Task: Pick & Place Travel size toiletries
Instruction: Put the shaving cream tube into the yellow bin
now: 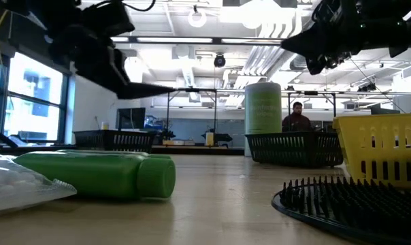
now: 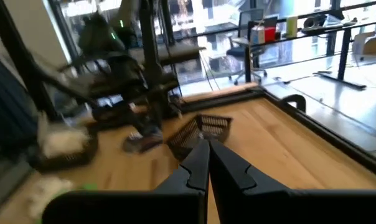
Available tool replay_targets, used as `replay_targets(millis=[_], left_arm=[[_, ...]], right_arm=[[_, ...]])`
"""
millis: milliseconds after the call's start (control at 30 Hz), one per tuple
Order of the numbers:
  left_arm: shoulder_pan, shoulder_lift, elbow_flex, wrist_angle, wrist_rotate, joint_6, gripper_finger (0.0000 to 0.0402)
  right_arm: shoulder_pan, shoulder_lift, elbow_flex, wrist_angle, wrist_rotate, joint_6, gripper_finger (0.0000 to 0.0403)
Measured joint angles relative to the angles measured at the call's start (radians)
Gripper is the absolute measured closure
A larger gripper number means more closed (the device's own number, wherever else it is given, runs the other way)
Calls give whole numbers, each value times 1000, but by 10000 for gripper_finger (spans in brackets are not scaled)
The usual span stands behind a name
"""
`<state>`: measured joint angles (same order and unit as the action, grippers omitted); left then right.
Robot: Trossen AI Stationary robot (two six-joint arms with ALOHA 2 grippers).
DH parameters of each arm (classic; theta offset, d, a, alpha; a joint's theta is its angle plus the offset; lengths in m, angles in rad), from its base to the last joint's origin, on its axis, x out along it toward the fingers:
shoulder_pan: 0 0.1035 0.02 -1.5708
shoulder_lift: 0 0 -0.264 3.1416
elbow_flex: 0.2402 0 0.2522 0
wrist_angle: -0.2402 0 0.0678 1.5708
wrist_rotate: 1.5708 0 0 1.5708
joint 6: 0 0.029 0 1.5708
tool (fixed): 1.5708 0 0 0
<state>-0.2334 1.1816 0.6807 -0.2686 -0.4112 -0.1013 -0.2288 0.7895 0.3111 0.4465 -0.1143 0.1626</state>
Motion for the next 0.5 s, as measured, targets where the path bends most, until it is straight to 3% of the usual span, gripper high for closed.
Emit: replay_targets(millis=[500], left_arm=[[184, -6, 0, 290, -30, 153, 259]], right_arm=[[0, 4, 0, 56, -20, 266, 398]])
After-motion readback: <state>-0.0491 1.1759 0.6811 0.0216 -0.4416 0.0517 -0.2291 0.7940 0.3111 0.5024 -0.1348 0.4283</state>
